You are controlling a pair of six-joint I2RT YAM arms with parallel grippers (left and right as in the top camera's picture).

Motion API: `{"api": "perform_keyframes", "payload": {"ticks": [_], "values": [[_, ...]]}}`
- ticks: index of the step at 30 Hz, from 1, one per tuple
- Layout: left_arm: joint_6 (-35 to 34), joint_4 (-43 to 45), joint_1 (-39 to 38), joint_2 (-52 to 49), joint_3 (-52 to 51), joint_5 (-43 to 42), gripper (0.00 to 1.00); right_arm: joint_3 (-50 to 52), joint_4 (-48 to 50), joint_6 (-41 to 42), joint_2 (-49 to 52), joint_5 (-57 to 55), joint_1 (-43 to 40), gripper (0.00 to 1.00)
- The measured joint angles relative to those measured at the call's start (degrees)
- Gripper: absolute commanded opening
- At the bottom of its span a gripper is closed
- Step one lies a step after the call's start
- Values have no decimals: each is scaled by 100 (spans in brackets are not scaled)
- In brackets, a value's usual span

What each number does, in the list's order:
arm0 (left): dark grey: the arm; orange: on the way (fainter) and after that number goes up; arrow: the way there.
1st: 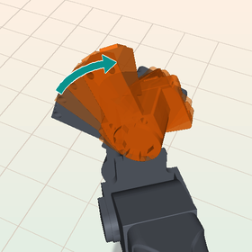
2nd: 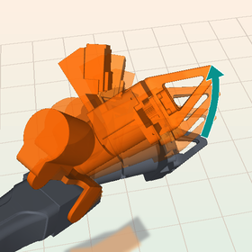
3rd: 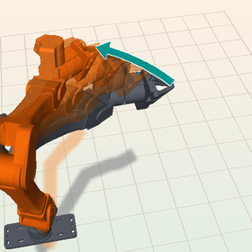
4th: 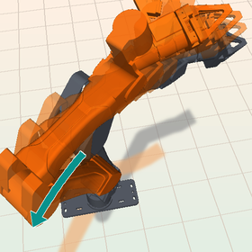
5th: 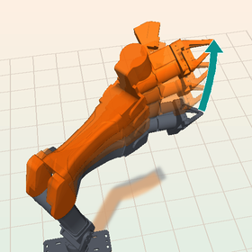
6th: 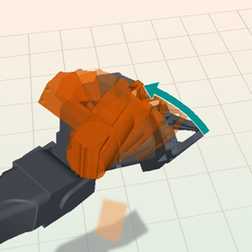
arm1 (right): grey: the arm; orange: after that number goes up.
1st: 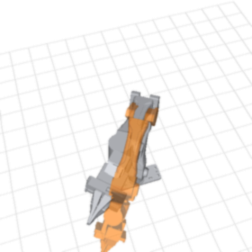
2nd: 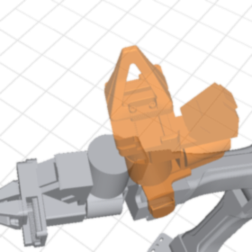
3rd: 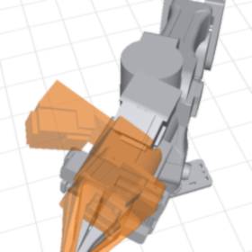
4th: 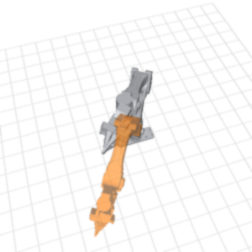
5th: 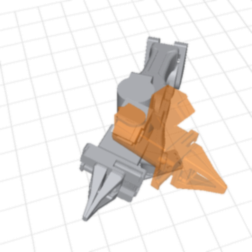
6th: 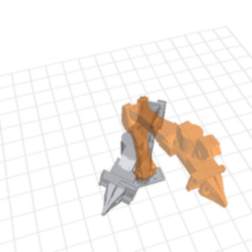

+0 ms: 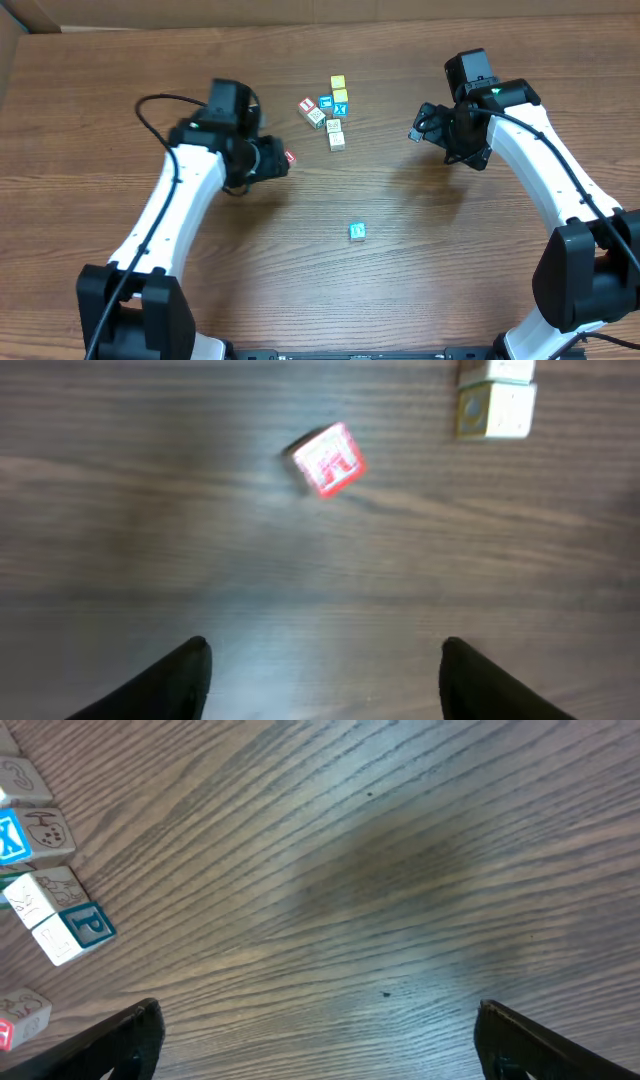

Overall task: Flip 4 blocks
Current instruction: 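Lower the left gripper onto the red M block and grasp it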

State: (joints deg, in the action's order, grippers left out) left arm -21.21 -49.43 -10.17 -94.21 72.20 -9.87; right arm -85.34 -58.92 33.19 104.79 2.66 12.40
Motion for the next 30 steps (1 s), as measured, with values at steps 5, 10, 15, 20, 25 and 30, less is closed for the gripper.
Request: {"api": "perform_keyframes", "payload": {"ticks": [5, 10, 15, 20, 25, 30], "values": [[-251, 920, -328, -9, -262, 240, 62, 0, 13, 0, 0, 9, 0, 100], [-463, 1270, -603, -188, -275, 667, 61, 0, 15, -2, 0, 9, 0, 100], [-756, 1593, -634, -614, -291, 1093, 60, 0, 20, 0, 0, 9, 0, 100], [-1019, 2044, -546, -1001, -313, 1274, 59, 0, 20, -2, 0, 7, 0, 100], [-1193, 2264, -507, -1283, -313, 1255, 56, 0, 20, -4, 0, 7, 0, 100], [-1298, 2282, -511, -1600, -323, 1069, 51, 0, 20, -2, 0, 9, 0, 100]]}}
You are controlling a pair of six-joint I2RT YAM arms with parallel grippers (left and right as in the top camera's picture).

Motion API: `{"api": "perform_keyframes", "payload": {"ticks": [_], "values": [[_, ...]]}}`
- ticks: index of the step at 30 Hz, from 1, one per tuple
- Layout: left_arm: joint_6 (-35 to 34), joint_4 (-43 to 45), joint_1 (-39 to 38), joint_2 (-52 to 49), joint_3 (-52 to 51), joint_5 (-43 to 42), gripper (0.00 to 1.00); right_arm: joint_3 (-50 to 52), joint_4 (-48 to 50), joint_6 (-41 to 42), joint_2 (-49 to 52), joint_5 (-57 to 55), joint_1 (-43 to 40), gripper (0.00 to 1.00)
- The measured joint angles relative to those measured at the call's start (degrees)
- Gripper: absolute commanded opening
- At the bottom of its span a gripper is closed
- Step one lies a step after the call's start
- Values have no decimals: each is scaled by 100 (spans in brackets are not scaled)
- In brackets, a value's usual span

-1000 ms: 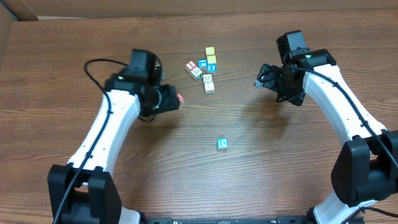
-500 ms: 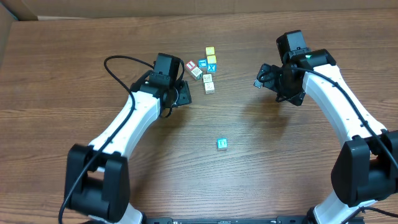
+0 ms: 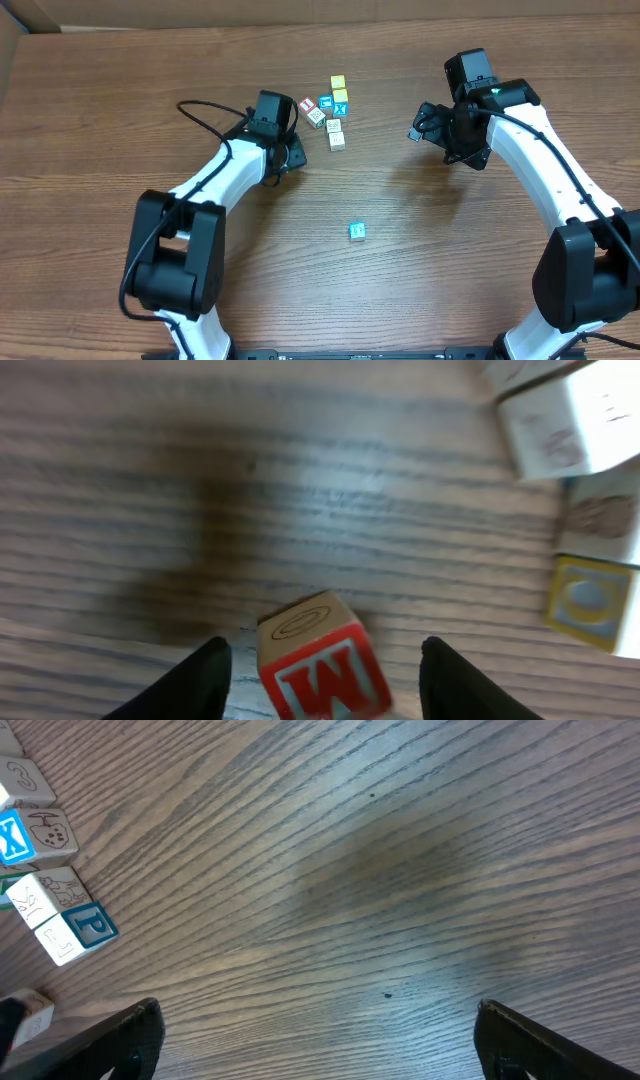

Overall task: Flip 4 blocks
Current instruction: 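Lower the left gripper onto the red M block and grasp it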

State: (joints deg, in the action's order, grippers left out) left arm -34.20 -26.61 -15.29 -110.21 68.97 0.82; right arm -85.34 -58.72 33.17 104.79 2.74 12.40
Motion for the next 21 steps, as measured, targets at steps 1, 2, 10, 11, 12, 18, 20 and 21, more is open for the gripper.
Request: {"api": "perform_keyframes", "payload": {"ticks": [1, 2, 10, 11, 12, 18, 20, 21], "values": [[0, -28, 0, -33, -4, -24, 50, 0, -2, 2, 0, -2, 0, 100], [-2, -61, 0, -55, -7, -39, 50, 0, 2, 2, 0, -2, 0, 100], [-33, -138, 0, -59, -11, -57, 34, 0, 0, 2, 0, 0, 0, 100], [-33, -151, 0, -59, -11, -59, 34, 0, 0, 2, 0, 0, 0, 100], [-33, -164, 0, -59, -11, -57, 34, 0, -2, 2, 0, 0, 0, 100], [96, -483, 0, -59, 66, -70, 32, 0, 0, 0, 0, 0, 0, 100], [168, -726, 0, -59, 140, -114, 33, 0, -2, 4, 0, 0, 0, 100], [212, -879, 0, -59, 203, -149, 33, 0, 2, 2, 0, -2, 0, 100]]}}
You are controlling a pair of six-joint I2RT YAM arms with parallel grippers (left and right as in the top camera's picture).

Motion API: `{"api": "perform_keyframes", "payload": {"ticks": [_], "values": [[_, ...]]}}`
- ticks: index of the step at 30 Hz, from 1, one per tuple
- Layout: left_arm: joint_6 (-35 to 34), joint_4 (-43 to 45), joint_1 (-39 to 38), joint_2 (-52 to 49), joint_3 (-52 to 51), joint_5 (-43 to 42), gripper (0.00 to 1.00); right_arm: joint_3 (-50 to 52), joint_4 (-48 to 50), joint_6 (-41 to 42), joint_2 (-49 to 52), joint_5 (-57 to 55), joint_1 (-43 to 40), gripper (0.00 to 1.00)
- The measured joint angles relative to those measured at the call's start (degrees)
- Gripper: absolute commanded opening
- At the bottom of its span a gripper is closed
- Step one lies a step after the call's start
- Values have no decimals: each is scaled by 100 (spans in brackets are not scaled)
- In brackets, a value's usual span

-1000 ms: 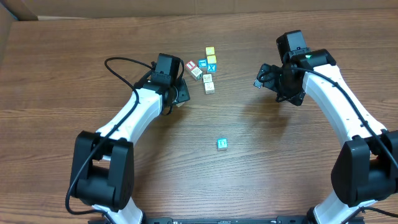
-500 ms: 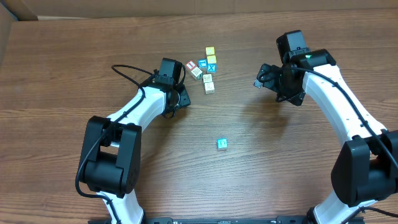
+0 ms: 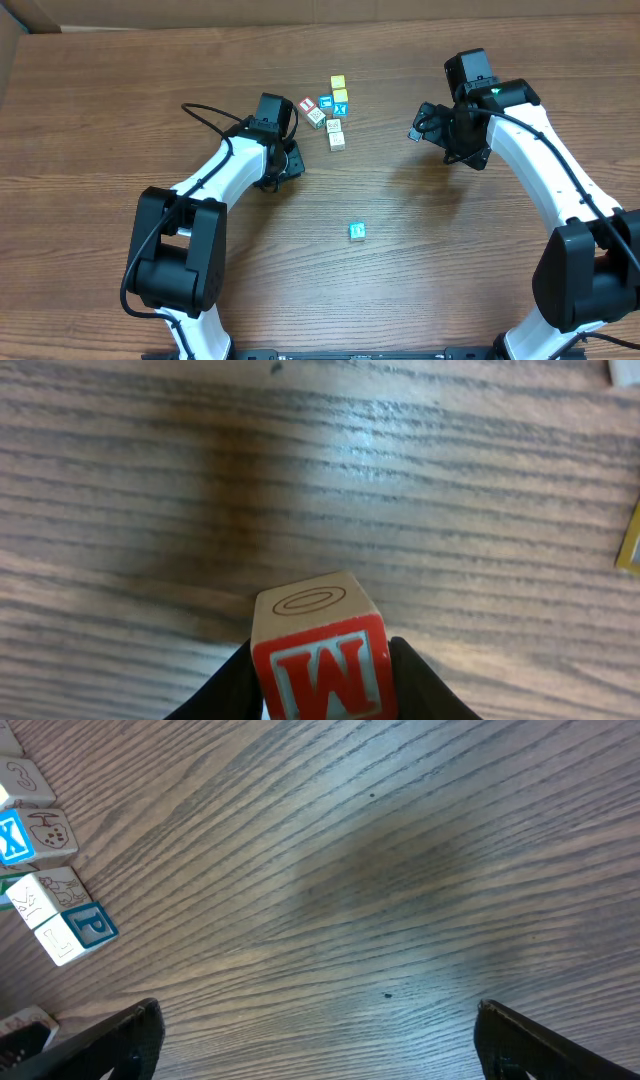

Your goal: Flip 4 blocks

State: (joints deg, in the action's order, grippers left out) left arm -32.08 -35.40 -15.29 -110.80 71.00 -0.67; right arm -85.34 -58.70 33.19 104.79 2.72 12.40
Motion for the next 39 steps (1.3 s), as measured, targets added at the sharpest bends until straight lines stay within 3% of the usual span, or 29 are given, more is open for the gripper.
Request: {"api": "perform_keyframes", "payload": {"ticks": [9, 13, 18, 39], "values": [[249, -1532, -120, 190, 470, -522, 34, 0, -4, -2, 0, 2, 0, 100], [352, -1878, -330, 345, 481, -400, 44, 0, -7, -2, 0, 2, 0, 100], [376, -1445, -372, 352, 485, 271, 52, 0, 2, 0, 0, 2, 0, 100], [376, -354, -319, -323, 514, 892, 42, 0, -7, 0, 0, 2, 0, 100]]}}
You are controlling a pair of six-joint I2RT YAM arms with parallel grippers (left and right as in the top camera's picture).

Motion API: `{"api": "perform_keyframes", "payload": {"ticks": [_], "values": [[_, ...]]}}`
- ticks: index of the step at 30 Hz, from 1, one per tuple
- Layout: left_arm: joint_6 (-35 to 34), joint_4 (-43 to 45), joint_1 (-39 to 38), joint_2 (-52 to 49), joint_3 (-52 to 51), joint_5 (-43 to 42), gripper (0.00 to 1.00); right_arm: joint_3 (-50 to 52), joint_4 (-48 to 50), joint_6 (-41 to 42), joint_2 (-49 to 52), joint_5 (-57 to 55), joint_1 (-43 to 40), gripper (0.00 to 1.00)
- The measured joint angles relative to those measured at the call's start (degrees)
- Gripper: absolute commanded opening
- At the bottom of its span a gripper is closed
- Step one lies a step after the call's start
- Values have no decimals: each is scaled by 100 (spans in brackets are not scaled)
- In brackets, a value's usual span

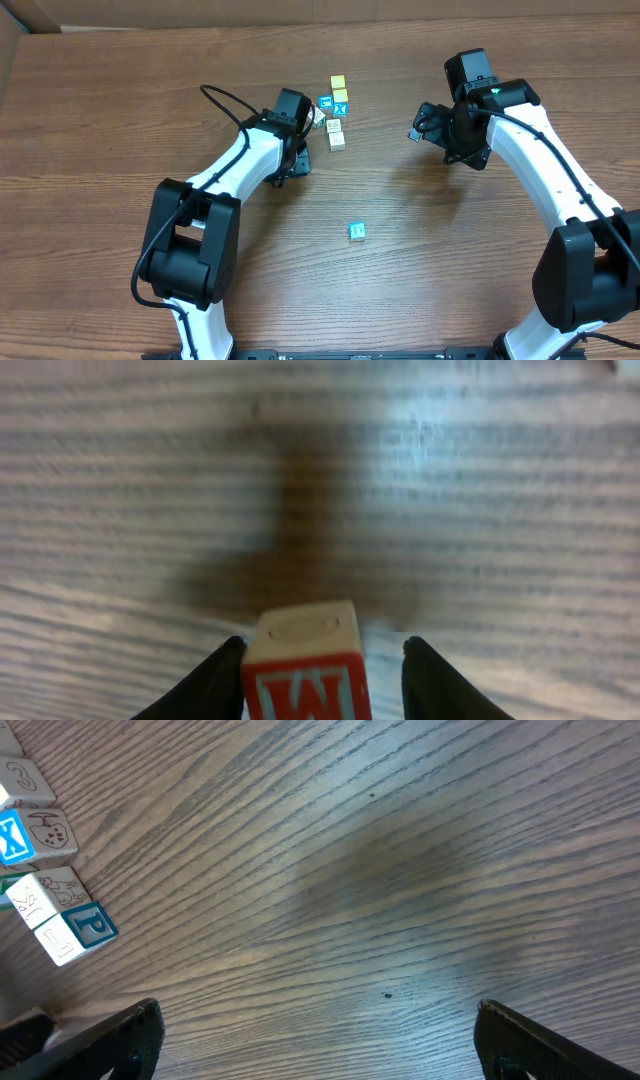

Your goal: Flip 4 blocks

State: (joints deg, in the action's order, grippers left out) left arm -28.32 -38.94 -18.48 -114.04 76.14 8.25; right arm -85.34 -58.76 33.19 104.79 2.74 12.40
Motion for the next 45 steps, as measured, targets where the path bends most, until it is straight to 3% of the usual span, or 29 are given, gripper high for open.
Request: {"api": "perform_keyframes", "payload": {"ticks": [7, 11, 20, 32, 45], "values": [[0, 26, 35, 0, 0, 37, 29, 0, 4, -2, 0, 0, 0, 100], [4, -20, 35, 0, 0, 13, 27, 0, 4, 2, 0, 2, 0, 100], [46, -621, 33, 79, 157, -811, 17, 0, 4, 0, 0, 0, 0, 100], [-223, -2387, -455, 1104, 273, -1412, 17, 0, 0, -2, 0, -2, 0, 100], [-1252, -1735, -1762, 1106, -201, -944, 19, 0, 4, -2, 0, 0, 0, 100]]}}
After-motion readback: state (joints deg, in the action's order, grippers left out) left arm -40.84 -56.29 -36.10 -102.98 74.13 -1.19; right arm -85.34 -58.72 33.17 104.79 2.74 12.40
